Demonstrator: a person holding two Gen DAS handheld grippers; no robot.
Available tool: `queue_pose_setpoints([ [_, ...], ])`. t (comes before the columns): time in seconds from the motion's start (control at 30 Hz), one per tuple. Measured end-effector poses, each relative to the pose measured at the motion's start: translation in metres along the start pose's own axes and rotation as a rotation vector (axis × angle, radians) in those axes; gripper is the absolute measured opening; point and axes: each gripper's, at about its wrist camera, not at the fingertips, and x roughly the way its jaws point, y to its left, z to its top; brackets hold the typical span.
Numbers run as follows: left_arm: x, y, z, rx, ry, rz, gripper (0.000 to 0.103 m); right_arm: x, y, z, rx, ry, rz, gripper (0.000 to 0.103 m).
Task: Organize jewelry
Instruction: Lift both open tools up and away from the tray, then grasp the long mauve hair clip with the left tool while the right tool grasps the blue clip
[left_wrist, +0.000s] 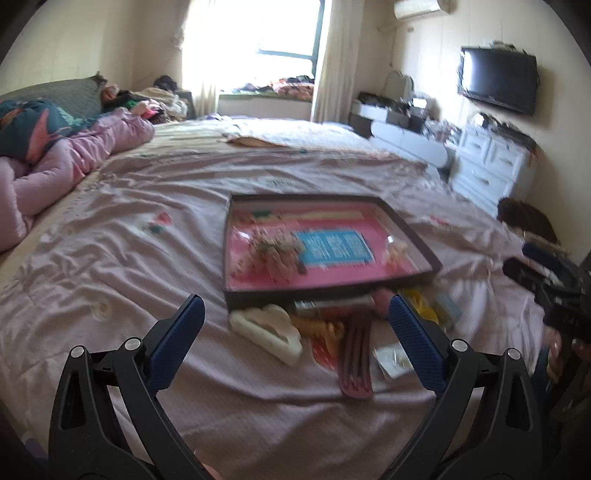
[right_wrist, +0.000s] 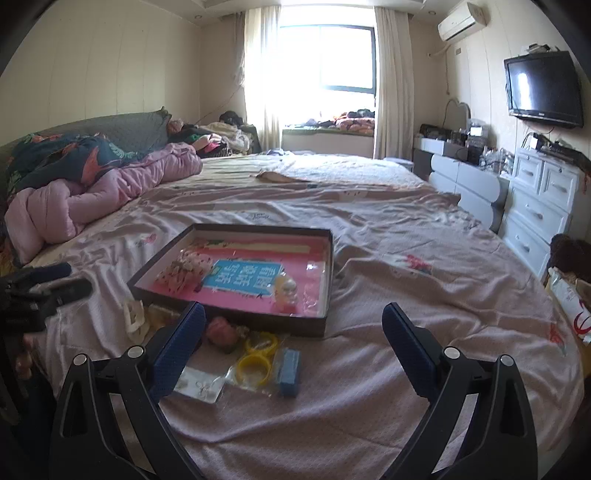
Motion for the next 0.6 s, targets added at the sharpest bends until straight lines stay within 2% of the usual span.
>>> queue_pose_setpoints([
  [0.17,0.014,-0.01,-0.017,0.031,0.08,-0.029,0.081,0.005,0.003,-0.006,0.008,0.034,0.026,0.094],
  [0.4,0.038,-0.02,-0.035,0.076,0.186,-0.055,0.05,0.02,0.003,-0.017,0.01,0.097,0.035,0.094],
  [0.53,0.05,-0.026,-0.041,0.091,0.231,-0.073,0.048,0.033,0.001,-0.025,0.017,0.141,0.035,0.093],
  [0.6,0.056,-0.029,-0.044,0.103,0.247,-0.078,0.046,0.042,-0.002,-0.028,0.031,0.17,0.036,0.088],
])
